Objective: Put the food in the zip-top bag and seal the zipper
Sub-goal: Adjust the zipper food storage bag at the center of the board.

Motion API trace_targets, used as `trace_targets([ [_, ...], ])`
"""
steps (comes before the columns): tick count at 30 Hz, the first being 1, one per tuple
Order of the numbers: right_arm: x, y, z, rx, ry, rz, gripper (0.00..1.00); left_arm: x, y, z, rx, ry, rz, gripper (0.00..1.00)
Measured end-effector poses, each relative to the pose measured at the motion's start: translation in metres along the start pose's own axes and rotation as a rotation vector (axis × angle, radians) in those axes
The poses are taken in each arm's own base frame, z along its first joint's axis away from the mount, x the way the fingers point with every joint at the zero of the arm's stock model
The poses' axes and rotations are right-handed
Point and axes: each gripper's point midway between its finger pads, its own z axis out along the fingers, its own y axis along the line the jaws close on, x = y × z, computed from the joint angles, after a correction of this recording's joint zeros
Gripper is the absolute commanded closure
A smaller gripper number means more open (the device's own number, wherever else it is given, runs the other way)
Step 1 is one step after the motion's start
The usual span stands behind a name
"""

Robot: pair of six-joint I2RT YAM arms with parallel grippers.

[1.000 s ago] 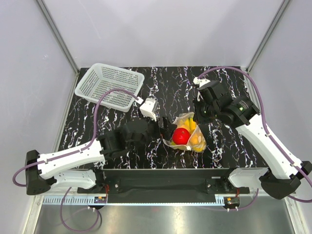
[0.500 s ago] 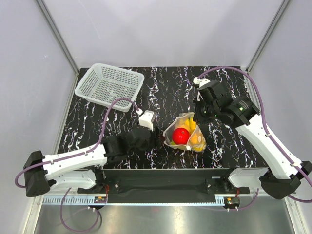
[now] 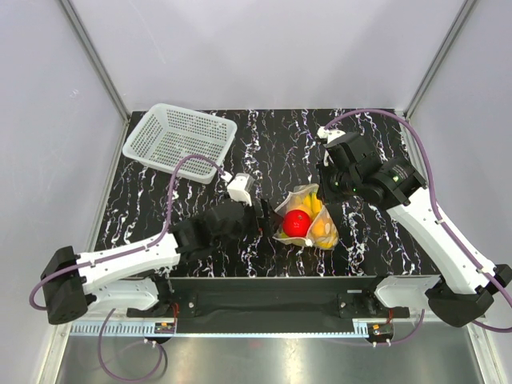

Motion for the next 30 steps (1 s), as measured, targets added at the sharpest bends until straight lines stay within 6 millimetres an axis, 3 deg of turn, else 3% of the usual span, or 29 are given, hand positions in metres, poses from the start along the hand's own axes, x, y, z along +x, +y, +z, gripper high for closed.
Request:
trace_targets([
  [2,0.000,0.000,0.000,0.000,0.000,0.000,1.00,0.005,0.002,0.006,-0.011,0.022,-0.001,0.06],
  [3,0.000,0.000,0.000,0.000,0.000,0.000,1.00,0.008,0.003,0.009,-0.019,0.034,-0.002,0.13],
  [4,0.000,0.000,0.000,0.000,0.000,0.000,1.00,0.010,0.004,0.011,-0.026,0.042,-0.004,0.29],
  [8,0.000,0.000,0.000,0.000,0.000,0.000,1.00,0.018,0.006,0.013,-0.041,0.073,-0.017,0.49],
  [13,0.000,0.000,0.000,-0.001,0.000,0.003,1.00,0.020,-0.003,0.016,0.002,0.086,-0.042,0.51],
  [16,0.001,0.001,0.000,-0.006,0.003,0.004,1.00,0.021,-0.009,0.019,0.022,0.089,-0.066,0.76],
  [18,0.002,0.002,0.000,-0.010,0.007,0.005,1.00,0.021,-0.012,0.022,0.035,0.090,-0.078,1.00],
  [22,0.003,0.005,0.001,-0.027,0.015,0.007,1.00,0.017,-0.014,0.023,0.043,0.089,-0.080,1.00],
  [25,0.005,0.009,0.003,-0.047,0.030,0.007,1.00,0.000,-0.023,0.021,0.047,0.074,-0.072,1.00],
  [30,0.008,0.027,0.015,-0.107,0.075,0.010,1.00,-0.073,-0.069,0.003,0.125,-0.032,-0.063,1.00],
])
